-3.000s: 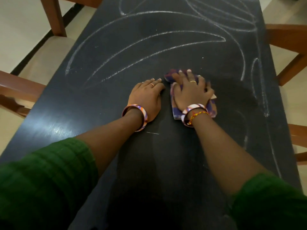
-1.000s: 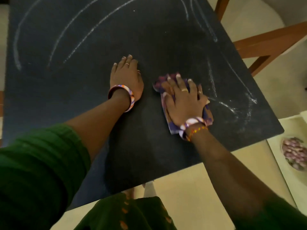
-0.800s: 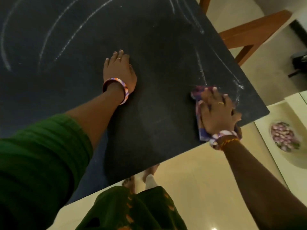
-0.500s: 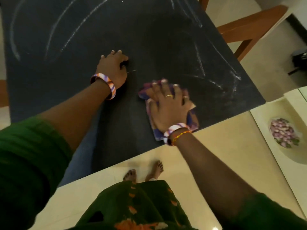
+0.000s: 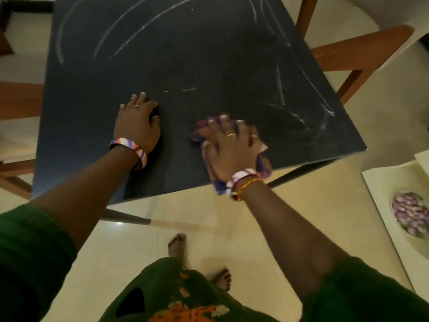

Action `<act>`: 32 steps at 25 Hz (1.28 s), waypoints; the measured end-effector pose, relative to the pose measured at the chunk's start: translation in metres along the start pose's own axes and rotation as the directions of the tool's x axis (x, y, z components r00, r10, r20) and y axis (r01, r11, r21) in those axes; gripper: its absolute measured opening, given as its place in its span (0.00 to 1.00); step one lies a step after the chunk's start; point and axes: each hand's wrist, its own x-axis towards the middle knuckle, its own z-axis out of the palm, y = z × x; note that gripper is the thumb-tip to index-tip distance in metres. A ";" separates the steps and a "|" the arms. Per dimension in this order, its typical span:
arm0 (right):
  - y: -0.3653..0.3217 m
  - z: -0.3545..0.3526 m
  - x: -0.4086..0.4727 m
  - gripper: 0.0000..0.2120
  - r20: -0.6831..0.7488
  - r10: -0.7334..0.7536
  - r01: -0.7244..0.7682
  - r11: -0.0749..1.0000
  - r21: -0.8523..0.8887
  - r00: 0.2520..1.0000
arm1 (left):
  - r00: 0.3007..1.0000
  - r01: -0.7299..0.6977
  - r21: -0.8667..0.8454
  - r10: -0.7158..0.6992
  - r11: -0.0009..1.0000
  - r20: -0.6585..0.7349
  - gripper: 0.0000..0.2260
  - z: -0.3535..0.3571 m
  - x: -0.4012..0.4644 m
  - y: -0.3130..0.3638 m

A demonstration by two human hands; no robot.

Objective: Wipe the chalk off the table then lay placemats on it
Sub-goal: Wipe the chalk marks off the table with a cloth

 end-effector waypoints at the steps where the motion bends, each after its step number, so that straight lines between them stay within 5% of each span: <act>1: -0.010 0.005 -0.016 0.25 0.044 -0.160 0.160 0.987 -0.002 0.986 | 1.000 0.001 0.004 -0.001 1.000 -0.011 0.19 0.002 -0.004 0.006; 4: 0.054 -0.009 -0.036 0.25 -0.001 -0.234 0.233 0.969 -0.075 0.972 | 1.000 -0.027 -0.007 0.027 1.000 -0.004 0.20 0.013 -0.019 0.038; 8: 0.200 -0.040 -0.021 0.22 -0.088 0.285 -0.286 0.958 0.003 0.954 | 0.992 -0.109 0.012 0.108 0.994 0.058 0.22 0.038 -0.036 0.088; 10: 0.207 -0.039 -0.015 0.22 -0.107 0.411 -0.406 0.911 0.067 0.905 | 0.996 -0.069 -0.016 0.070 0.997 0.061 0.22 0.049 -0.039 0.109; 16: 0.104 -0.002 -0.054 0.24 -0.073 -0.112 0.116 0.992 0.046 0.991 | 0.998 0.060 0.027 -0.059 0.998 -0.037 0.21 0.062 -0.039 0.125; 18: 0.156 -0.016 -0.037 0.22 -0.106 -0.048 0.052 0.998 0.038 0.993 | 0.996 0.067 0.025 -0.066 0.997 -0.052 0.20 0.061 -0.039 0.126; 23: 0.261 -0.045 -0.014 0.21 -0.109 0.408 -0.396 0.911 0.116 0.906 | 0.994 0.085 0.054 -0.080 0.995 -0.074 0.20 0.062 -0.040 0.132; 25: 0.216 -0.034 -0.017 0.21 -0.127 0.340 -0.329 0.939 0.097 0.932 | 0.992 0.094 0.064 -0.089 0.993 -0.084 0.20 0.063 -0.039 0.132; 29: 0.118 -0.009 -0.040 0.23 -0.093 -0.069 0.075 0.995 0.062 0.993 | 0.991 0.101 0.053 -0.096 0.993 -0.091 0.20 0.063 -0.040 0.132; 32: 0.162 -0.018 -0.021 0.22 -0.095 -0.036 0.039 0.999 0.030 0.995 | 0.991 0.091 0.040 -0.086 0.995 -0.105 0.19 0.062 -0.040 0.132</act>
